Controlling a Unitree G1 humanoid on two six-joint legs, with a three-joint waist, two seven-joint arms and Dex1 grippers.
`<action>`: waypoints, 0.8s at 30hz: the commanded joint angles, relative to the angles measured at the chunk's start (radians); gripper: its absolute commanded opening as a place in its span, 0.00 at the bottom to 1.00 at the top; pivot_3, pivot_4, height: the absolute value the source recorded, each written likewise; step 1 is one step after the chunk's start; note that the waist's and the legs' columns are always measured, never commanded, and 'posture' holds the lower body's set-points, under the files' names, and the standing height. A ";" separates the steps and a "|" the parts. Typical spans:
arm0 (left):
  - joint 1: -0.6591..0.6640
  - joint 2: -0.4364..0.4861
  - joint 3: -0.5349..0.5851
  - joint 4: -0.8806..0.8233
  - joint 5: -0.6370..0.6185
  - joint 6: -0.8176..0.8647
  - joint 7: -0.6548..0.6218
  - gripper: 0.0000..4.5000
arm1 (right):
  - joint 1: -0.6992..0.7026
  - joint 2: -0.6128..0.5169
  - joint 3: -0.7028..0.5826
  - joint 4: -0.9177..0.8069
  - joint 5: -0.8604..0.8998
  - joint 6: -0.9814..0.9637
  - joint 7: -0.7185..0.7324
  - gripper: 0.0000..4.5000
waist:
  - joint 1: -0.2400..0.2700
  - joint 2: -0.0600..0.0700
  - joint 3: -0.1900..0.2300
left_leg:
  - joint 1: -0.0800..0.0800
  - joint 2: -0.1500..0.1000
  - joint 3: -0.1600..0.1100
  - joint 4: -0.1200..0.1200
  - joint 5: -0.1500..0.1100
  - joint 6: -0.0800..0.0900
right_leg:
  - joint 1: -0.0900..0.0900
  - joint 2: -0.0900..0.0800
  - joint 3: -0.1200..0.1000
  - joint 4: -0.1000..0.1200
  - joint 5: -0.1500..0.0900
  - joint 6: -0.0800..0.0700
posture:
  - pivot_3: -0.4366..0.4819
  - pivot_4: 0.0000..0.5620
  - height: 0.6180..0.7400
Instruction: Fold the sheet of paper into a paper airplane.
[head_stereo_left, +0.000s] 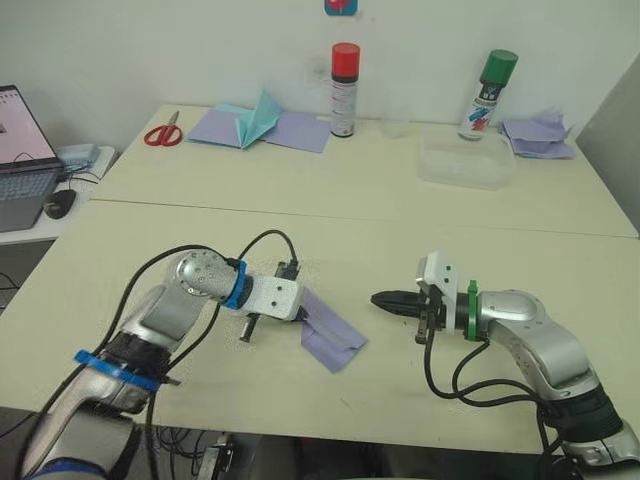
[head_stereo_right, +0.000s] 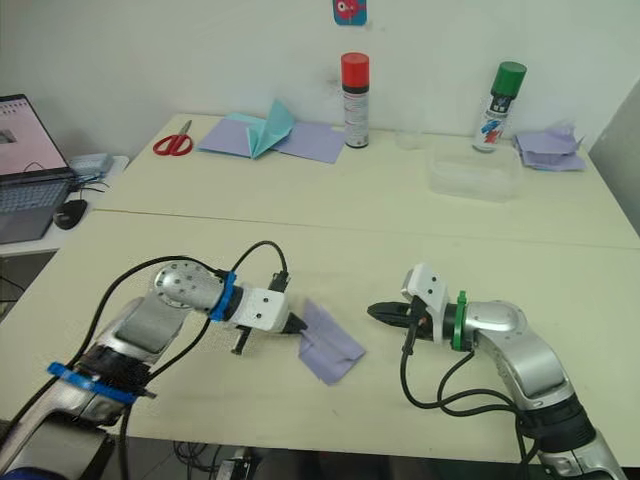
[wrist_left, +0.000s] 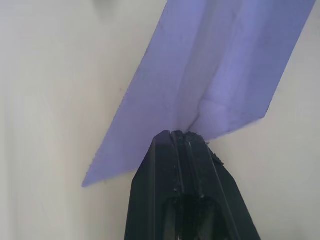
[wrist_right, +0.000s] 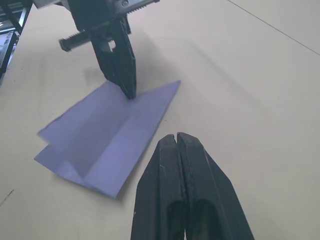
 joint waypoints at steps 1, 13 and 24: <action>0.033 0.019 0.036 -0.222 0.044 0.308 0.070 0.01 | 0.002 0.011 -0.008 -0.016 0.005 -0.041 -0.007 0.00 | 0.002 0.000 0.000 | 0.000 -0.001 0.000 0.000 0.000 0.000 | 0.000 0.000 0.000 0.000 -0.002 0.003 | 0.48 0.27 1.00; 0.092 -0.036 -0.045 -0.427 0.073 0.679 0.249 0.12 | 0.013 0.003 -0.014 0.016 -0.001 -0.073 -0.004 0.00 | 0.005 0.000 0.001 | 0.000 -0.002 0.000 0.010 0.000 0.000 | 0.001 0.000 0.002 0.007 -0.002 0.004 | 0.48 0.27 1.00; 0.194 0.142 0.189 -0.456 -0.177 0.504 0.127 0.88 | 0.027 -0.058 -0.008 0.032 -0.033 -0.167 0.036 0.00 | 0.001 0.001 0.002 | 0.000 0.000 0.000 0.011 0.000 0.000 | 0.000 -0.001 0.002 0.010 -0.002 0.003 | 0.48 0.27 1.00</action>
